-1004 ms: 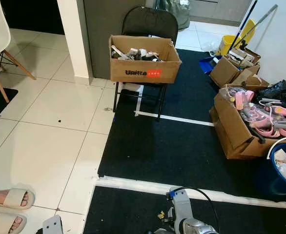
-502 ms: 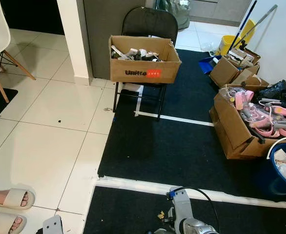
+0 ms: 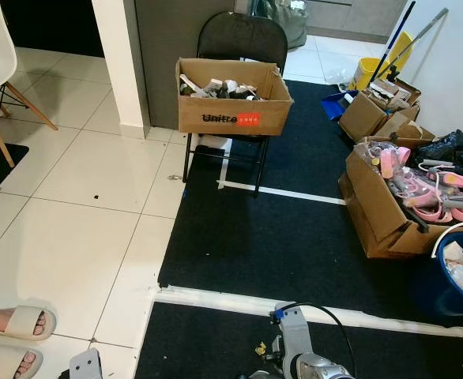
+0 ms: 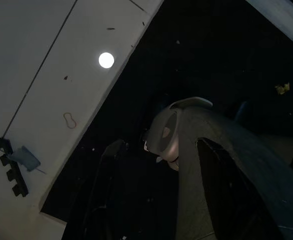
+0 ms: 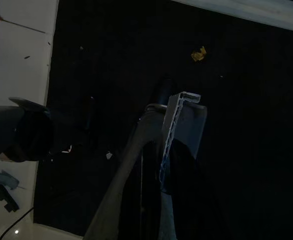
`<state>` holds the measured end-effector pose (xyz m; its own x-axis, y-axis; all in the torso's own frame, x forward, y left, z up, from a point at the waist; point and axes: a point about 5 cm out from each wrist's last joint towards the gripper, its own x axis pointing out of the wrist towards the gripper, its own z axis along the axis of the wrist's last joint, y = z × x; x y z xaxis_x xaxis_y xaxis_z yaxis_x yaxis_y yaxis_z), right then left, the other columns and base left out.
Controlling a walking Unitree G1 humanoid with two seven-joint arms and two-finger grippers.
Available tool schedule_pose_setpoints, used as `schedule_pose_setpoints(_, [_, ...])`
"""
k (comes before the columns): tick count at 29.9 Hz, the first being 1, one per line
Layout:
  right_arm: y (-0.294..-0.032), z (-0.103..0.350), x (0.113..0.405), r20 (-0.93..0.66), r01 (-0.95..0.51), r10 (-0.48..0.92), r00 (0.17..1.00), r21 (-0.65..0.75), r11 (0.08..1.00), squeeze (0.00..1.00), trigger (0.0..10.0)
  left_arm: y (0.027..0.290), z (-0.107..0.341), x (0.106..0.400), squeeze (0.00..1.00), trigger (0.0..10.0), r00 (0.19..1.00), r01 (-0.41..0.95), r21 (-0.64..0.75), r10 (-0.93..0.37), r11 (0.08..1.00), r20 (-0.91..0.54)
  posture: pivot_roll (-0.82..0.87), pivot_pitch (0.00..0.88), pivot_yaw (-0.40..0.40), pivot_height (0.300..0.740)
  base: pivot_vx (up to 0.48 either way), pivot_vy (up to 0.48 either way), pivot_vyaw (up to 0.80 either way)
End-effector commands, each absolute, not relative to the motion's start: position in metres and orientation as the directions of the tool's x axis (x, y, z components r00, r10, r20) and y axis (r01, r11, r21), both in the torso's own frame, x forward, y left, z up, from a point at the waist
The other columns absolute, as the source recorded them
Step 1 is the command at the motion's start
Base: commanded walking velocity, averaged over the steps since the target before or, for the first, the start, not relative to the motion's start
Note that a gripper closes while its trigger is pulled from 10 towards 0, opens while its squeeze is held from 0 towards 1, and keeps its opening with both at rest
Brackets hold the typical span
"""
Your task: Picking trash to rubbish bin
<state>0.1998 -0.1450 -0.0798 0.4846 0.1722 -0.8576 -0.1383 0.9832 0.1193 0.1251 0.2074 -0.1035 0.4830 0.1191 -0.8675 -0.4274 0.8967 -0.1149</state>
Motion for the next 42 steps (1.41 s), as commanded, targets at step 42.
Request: schedule_pose_setpoints(42, [-0.149, -0.081, 0.197, -0.867, -0.16, 0.168, 0.47, 0.104, 0.982, 0.0, 10.0, 0.207, -0.11, 0.103, 0.0, 10.0, 0.438, -0.443, -0.102, 0.115, 0.891, -0.891, 0.11, 0.034, -0.064, 0.74, 0.0, 0.0, 0.0])
